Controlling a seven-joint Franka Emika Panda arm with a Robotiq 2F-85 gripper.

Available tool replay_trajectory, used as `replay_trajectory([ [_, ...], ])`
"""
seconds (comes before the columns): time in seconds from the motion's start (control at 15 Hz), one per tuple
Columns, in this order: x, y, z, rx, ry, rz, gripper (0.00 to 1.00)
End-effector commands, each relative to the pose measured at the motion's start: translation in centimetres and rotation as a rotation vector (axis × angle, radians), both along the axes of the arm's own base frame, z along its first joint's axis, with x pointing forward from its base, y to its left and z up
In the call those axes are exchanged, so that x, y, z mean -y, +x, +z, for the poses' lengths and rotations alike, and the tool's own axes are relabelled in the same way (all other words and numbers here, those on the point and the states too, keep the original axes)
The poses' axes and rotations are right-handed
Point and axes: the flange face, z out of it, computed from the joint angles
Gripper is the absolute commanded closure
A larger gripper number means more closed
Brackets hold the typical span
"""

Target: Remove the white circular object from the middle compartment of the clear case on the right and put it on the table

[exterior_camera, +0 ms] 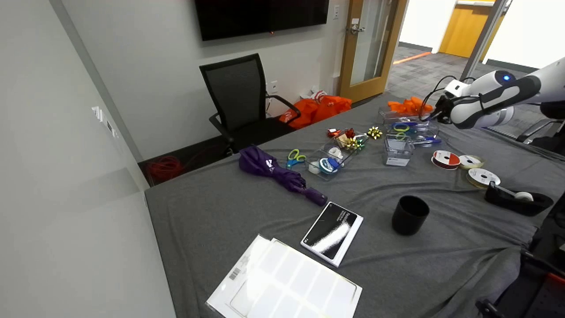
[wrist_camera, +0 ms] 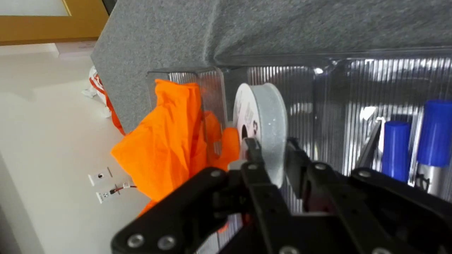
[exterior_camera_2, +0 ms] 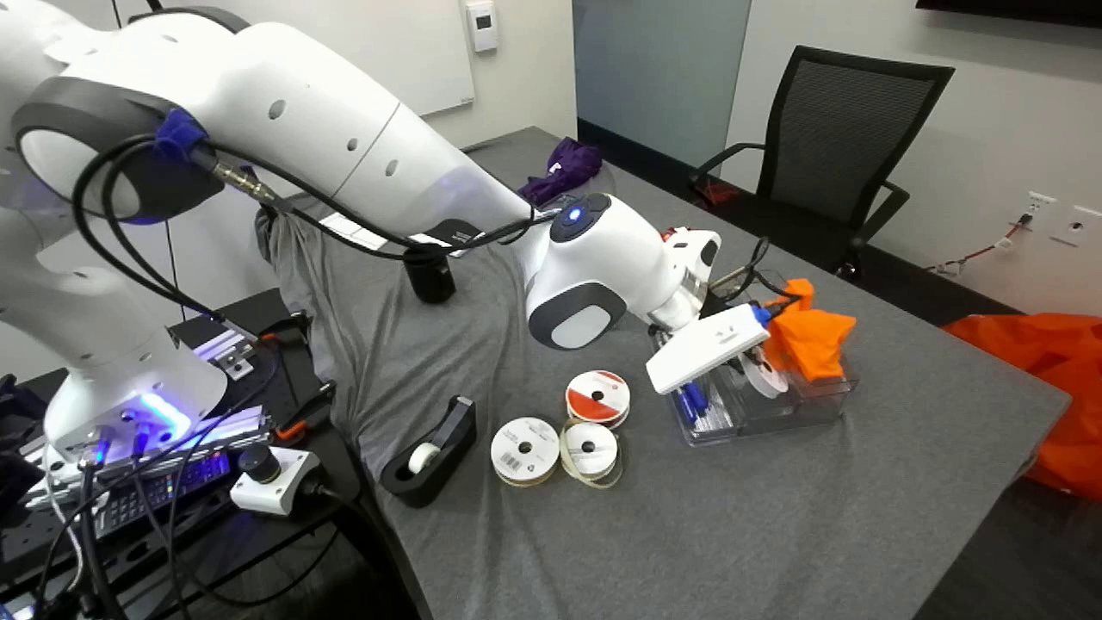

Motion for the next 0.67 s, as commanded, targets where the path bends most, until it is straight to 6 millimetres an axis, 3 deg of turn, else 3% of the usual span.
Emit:
replay_trajectory([
  [0.0, -1.2, -1.3, 3.1, 0.021, 0.054, 0.045, 0.94],
  [0.27, -2.3, -2.1, 6.0, 0.036, 0.138, 0.096, 0.94],
  [0.6, -4.8, -2.9, 6.9, -0.05, 0.213, 0.311, 0.94],
])
